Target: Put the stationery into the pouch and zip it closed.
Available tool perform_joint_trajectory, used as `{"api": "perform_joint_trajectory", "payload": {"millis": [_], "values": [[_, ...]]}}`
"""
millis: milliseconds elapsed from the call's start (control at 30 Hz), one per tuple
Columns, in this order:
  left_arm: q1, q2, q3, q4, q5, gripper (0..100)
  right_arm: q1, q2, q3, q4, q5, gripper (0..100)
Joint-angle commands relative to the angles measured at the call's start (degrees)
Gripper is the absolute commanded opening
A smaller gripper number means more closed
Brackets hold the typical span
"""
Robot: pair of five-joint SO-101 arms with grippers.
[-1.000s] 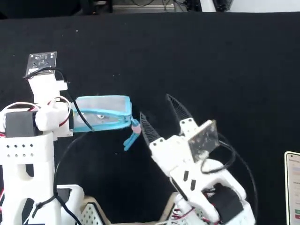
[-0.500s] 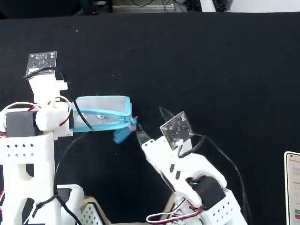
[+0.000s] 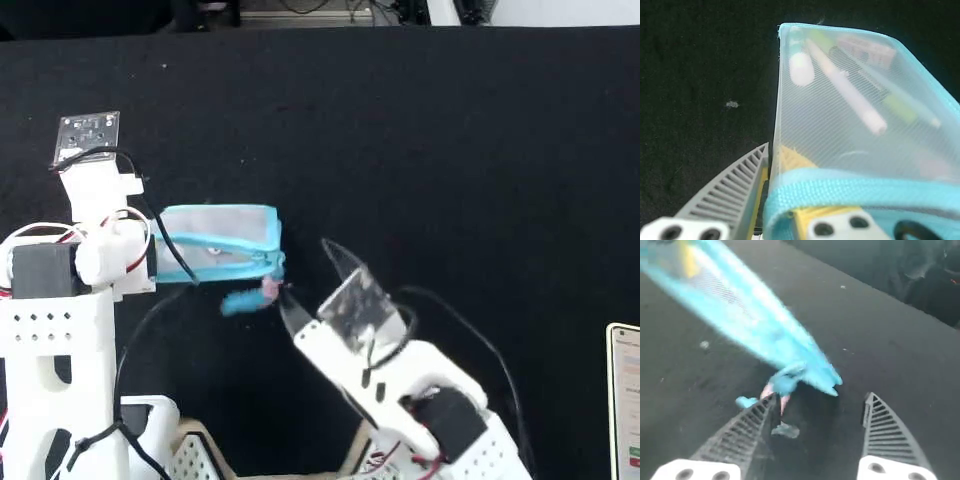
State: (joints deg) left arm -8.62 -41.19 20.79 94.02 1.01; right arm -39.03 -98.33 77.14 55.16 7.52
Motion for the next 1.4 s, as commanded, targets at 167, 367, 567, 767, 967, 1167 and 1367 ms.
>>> {"api": "perform_joint_trajectory", "payload": {"millis": [167, 367, 567, 767, 967, 1167, 1367], "values": [[-0.4, 0.5, 1.4, -0.9, 0.1, 3, -1.8, -13.8, 9.0, -9.2, 1.4, 25.4], [-0.4, 0.5, 1.4, -0.9, 0.1, 3, -1.7, -13.9, 16.1, -19.5, 1.4, 25.4], [-0.4, 0.5, 1.4, -0.9, 0.1, 3, 1.0, -13.9, 15.9, -20.2, 1.2, 25.4], [-0.4, 0.5, 1.4, -0.9, 0.1, 3, 1.0, -13.6, 17.2, -25.1, 1.2, 25.2], [-0.4, 0.5, 1.4, -0.8, 0.1, 3, 0.7, -13.9, 18.2, -27.4, 6.0, 0.5], [-0.4, 0.5, 1.4, -0.8, 0.1, 3, 4.2, -13.5, 13.8, -26.2, 5.5, 1.0], [-0.4, 0.5, 1.4, -0.9, 0.1, 3, 5.0, -13.2, 8.8, -19.3, 2.3, 1.0]]}}
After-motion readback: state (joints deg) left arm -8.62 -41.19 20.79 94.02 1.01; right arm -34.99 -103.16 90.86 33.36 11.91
